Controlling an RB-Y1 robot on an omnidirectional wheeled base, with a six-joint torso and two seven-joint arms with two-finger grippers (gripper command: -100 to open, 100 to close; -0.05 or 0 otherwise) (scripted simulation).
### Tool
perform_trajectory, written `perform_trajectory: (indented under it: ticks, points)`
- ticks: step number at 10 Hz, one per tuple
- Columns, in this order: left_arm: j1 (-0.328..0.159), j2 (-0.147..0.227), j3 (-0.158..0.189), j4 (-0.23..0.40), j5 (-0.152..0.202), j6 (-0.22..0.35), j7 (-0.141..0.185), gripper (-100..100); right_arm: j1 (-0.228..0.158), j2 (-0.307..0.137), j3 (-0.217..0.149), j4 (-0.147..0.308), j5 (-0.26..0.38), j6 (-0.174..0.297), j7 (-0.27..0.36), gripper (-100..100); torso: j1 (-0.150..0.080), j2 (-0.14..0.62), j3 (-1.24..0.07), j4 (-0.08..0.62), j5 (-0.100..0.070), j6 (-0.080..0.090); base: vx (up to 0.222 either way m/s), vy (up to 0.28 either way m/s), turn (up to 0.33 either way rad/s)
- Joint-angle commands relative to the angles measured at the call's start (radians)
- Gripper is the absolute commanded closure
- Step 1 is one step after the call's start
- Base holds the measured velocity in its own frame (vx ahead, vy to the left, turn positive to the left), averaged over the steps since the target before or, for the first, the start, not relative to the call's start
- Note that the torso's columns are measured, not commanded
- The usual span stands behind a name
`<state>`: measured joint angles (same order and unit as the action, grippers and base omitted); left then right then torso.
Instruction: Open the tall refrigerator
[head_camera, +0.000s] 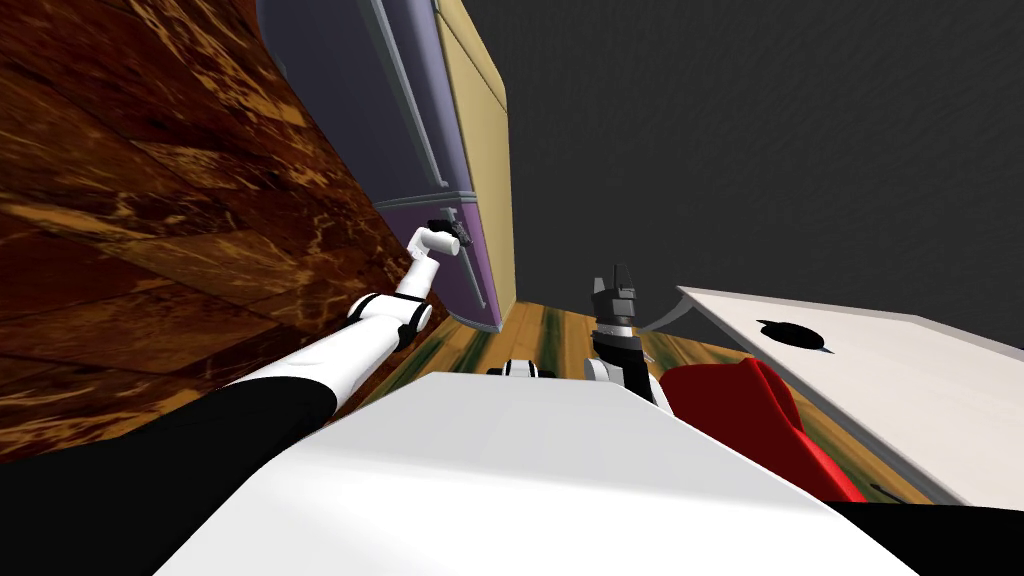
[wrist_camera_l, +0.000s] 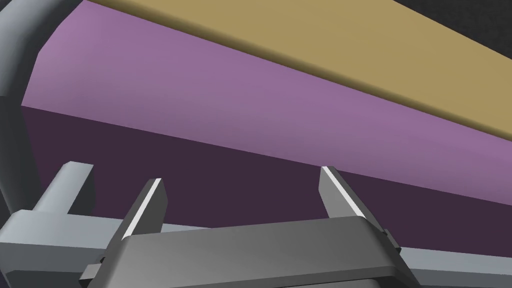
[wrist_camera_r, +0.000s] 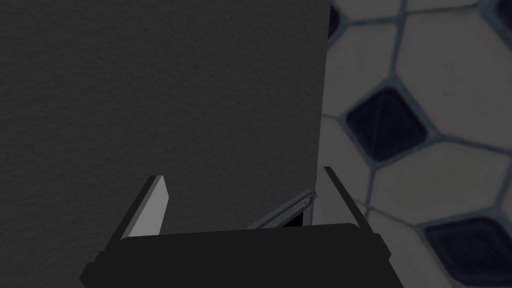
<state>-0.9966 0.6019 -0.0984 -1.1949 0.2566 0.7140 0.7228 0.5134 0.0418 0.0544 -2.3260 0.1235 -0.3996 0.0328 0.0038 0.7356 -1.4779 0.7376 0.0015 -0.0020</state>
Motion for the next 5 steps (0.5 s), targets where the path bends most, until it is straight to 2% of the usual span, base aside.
perform_trajectory:
  ticks: [1, 2, 3, 4, 5]
  points:
    - [-0.070, 0.034, -0.002, 0.066, 0.014, 0.073, 0.034, -100, 0.000, 0.000, 0.000, 0.000, 0.000, 0.000, 0.000, 0, 0.000, 0.000, 0.000, 0.000, 0.000, 0.000, 0.027, -0.076, 0.001]
    - [-0.090, 0.034, -0.002, 0.091, 0.014, 0.073, 0.034, -100, 0.000, 0.000, 0.000, 0.000, 0.000, 0.000, 0.000, 0, 0.000, -0.001, 0.000, 0.001, 0.000, -0.001, 0.026, -0.071, 0.008]
    - [-0.127, 0.055, -0.004, 0.120, 0.022, 0.116, 0.055, -100, 0.000, 0.000, 0.000, 0.000, 0.000, 0.000, 0.000, 0, 0.001, -0.001, 0.000, 0.000, 0.000, -0.001, 0.035, -0.074, 0.000]
    - [-0.141, 0.055, -0.004, 0.139, 0.022, 0.116, 0.055, -100, 0.000, 0.000, 0.000, 0.000, 0.000, 0.000, 0.000, 0, 0.002, -0.001, -0.001, 0.001, 0.000, -0.002, 0.029, -0.063, 0.007]
    - [-0.175, 0.075, -0.007, 0.166, 0.031, 0.156, 0.075, -100, 0.000, 0.000, 0.000, 0.000, 0.000, 0.000, 0.000, 0, 0.003, -0.001, 0.000, 0.001, 0.001, -0.001, 0.026, -0.073, -0.004]
